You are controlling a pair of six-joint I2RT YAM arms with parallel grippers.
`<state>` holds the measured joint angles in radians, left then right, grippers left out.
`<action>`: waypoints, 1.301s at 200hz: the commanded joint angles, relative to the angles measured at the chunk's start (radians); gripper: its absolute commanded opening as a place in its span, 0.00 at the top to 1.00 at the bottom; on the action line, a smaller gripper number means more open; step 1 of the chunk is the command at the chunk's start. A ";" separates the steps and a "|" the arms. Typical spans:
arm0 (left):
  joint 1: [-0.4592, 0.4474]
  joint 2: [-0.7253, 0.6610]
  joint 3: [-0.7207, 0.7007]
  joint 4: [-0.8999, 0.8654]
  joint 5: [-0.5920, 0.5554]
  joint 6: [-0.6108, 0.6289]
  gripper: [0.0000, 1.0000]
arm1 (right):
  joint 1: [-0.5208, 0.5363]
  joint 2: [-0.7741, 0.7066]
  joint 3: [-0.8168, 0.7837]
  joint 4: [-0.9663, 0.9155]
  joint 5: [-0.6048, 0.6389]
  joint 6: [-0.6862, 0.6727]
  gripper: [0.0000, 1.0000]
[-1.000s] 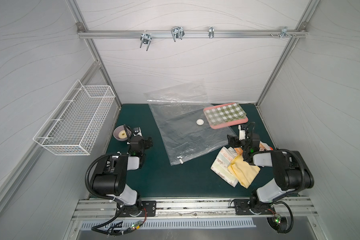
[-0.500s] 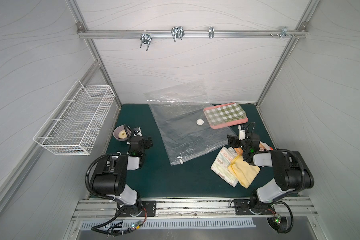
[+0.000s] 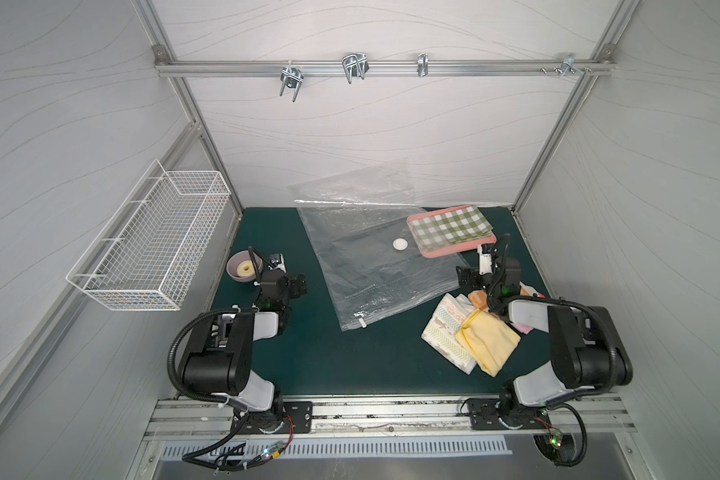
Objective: Place the folded towel into the vacuum bag
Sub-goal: Open the vacuum bag at the center of the board.
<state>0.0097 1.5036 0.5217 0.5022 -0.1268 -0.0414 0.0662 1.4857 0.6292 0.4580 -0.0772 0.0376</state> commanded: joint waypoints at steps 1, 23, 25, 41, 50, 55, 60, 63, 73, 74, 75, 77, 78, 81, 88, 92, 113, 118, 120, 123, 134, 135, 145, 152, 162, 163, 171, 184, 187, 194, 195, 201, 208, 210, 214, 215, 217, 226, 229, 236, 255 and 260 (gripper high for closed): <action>-0.010 -0.032 0.218 -0.328 0.023 -0.002 0.01 | 0.050 -0.104 0.107 -0.196 0.109 0.152 0.18; -0.054 -0.037 0.278 -0.386 0.038 -0.075 0.03 | 0.095 -0.129 0.154 -0.238 0.167 0.419 0.20; -0.063 -0.037 0.283 -0.393 0.045 -0.079 0.03 | 0.096 -0.128 0.161 -0.248 0.170 0.445 0.20; -0.164 -0.026 0.354 -0.492 0.069 -0.090 0.03 | 0.111 -0.113 0.212 -0.332 0.118 0.588 0.19; -0.247 -0.011 0.398 -0.548 0.074 -0.091 0.02 | 0.117 -0.100 0.237 -0.379 0.061 0.630 0.18; -0.297 -0.003 0.417 -0.570 0.085 -0.088 0.02 | 0.120 -0.096 0.255 -0.426 0.039 0.651 0.18; -0.346 0.006 0.435 -0.590 0.102 -0.087 0.02 | 0.125 -0.093 0.266 -0.465 0.017 0.666 0.17; -0.387 0.012 0.446 -0.600 0.109 -0.087 0.02 | 0.127 -0.091 0.269 -0.480 -0.002 0.669 0.17; -0.496 0.033 0.480 -0.631 0.128 -0.077 0.01 | 0.135 -0.092 0.270 -0.528 -0.046 0.683 0.17; -0.505 0.036 0.484 -0.634 0.130 -0.075 0.02 | 0.135 -0.092 0.270 -0.533 -0.049 0.686 0.16; -0.514 0.039 0.487 -0.636 0.131 -0.074 0.01 | 0.136 -0.093 0.270 -0.541 -0.052 0.689 0.16; -0.536 0.043 0.493 -0.642 0.135 -0.071 0.01 | 0.135 -0.093 0.269 -0.551 -0.060 0.694 0.16; -0.546 0.047 0.497 -0.644 0.136 -0.070 0.01 | 0.136 -0.092 0.268 -0.555 -0.063 0.695 0.16; -0.577 0.055 0.506 -0.650 0.143 -0.065 0.01 | 0.136 -0.093 0.265 -0.566 -0.079 0.700 0.16; -0.642 0.080 0.532 -0.666 0.158 -0.044 0.01 | 0.136 -0.092 0.256 -0.587 -0.107 0.702 0.15; -0.678 0.097 0.550 -0.682 0.159 -0.028 0.01 | 0.136 -0.093 0.252 -0.604 -0.114 0.703 0.15; -0.832 0.198 0.660 -0.786 0.158 0.072 0.02 | 0.126 -0.095 0.230 -0.668 -0.131 0.675 0.14; -0.859 0.223 0.682 -0.800 0.158 0.095 0.03 | 0.120 -0.091 0.230 -0.678 -0.152 0.661 0.14; -0.868 0.231 0.690 -0.804 0.157 0.106 0.03 | 0.117 -0.086 0.231 -0.684 -0.158 0.654 0.14; -0.882 0.245 0.702 -0.808 0.153 0.117 0.04 | 0.109 -0.083 0.233 -0.696 -0.169 0.650 0.14; -0.915 0.294 0.738 -0.814 0.142 0.140 0.07 | 0.081 -0.062 0.236 -0.728 -0.209 0.630 0.14; -0.916 0.298 0.741 -0.813 0.141 0.140 0.07 | 0.077 -0.061 0.236 -0.729 -0.212 0.630 0.14; -0.922 0.338 0.774 -0.814 0.147 0.145 0.08 | 0.046 -0.047 0.230 -0.738 -0.243 0.637 0.14; -0.924 0.367 0.802 -0.818 0.135 0.147 0.08 | 0.025 -0.042 0.223 -0.734 -0.261 0.650 0.15; -0.924 0.410 0.840 -0.825 0.098 0.150 0.08 | 0.011 -0.040 0.210 -0.711 -0.280 0.672 0.15; -0.924 0.414 0.844 -0.825 0.094 0.149 0.08 | 0.011 -0.041 0.210 -0.708 -0.282 0.674 0.15; -0.924 0.448 0.871 -0.827 0.068 0.152 0.08 | 0.011 -0.040 0.205 -0.695 -0.284 0.683 0.15; -0.924 0.501 0.915 -0.835 0.019 0.146 0.09 | 0.019 -0.031 0.207 -0.676 -0.298 0.691 0.15; -0.924 0.512 0.924 -0.836 0.010 0.143 0.09 | 0.020 -0.028 0.209 -0.676 -0.302 0.692 0.16; -0.924 0.538 0.942 -0.838 -0.014 0.139 0.10 | 0.024 -0.021 0.213 -0.676 -0.310 0.691 0.15; -0.924 0.541 0.945 -0.840 -0.019 0.138 0.10 | 0.025 -0.020 0.213 -0.676 -0.312 0.691 0.15; -0.924 0.560 0.959 -0.842 -0.049 0.130 0.11 | 0.027 -0.013 0.214 -0.672 -0.321 0.688 0.15; -0.924 0.578 0.971 -0.841 -0.080 0.120 0.13 | 0.026 -0.008 0.214 -0.670 -0.328 0.685 0.16; -0.924 0.582 0.974 -0.840 -0.086 0.119 0.13 | 0.026 -0.007 0.214 -0.670 -0.329 0.685 0.15; -0.924 0.589 0.979 -0.841 -0.096 0.118 0.14 | 0.027 -0.005 0.213 -0.670 -0.329 0.685 0.16; -0.924 0.591 0.980 -0.841 -0.100 0.116 0.14 | 0.027 -0.004 0.213 -0.670 -0.330 0.685 0.16; -0.926 0.594 0.981 -0.839 -0.104 0.116 0.14 | 0.026 -0.003 0.213 -0.669 -0.331 0.684 0.16; -0.926 0.601 0.984 -0.830 -0.121 0.110 0.16 | 0.025 -0.002 0.210 -0.669 -0.332 0.681 0.16; -0.927 0.605 0.984 -0.826 -0.123 0.109 0.16 | 0.025 -0.004 0.210 -0.667 -0.332 0.682 0.16; -0.926 0.612 0.987 -0.821 -0.130 0.107 0.18 | 0.026 -0.007 0.207 -0.665 -0.334 0.681 0.16; -0.926 0.631 1.011 -0.830 -0.145 0.098 0.21 | 0.026 -0.014 0.207 -0.658 -0.340 0.682 0.16; -0.926 0.636 1.017 -0.834 -0.152 0.095 0.23 | 0.026 -0.015 0.206 -0.653 -0.343 0.680 0.16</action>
<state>-0.9173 2.1071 1.4670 -0.3256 -0.2153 0.0612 0.0898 1.4734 0.8368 -0.2089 -0.3950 0.7097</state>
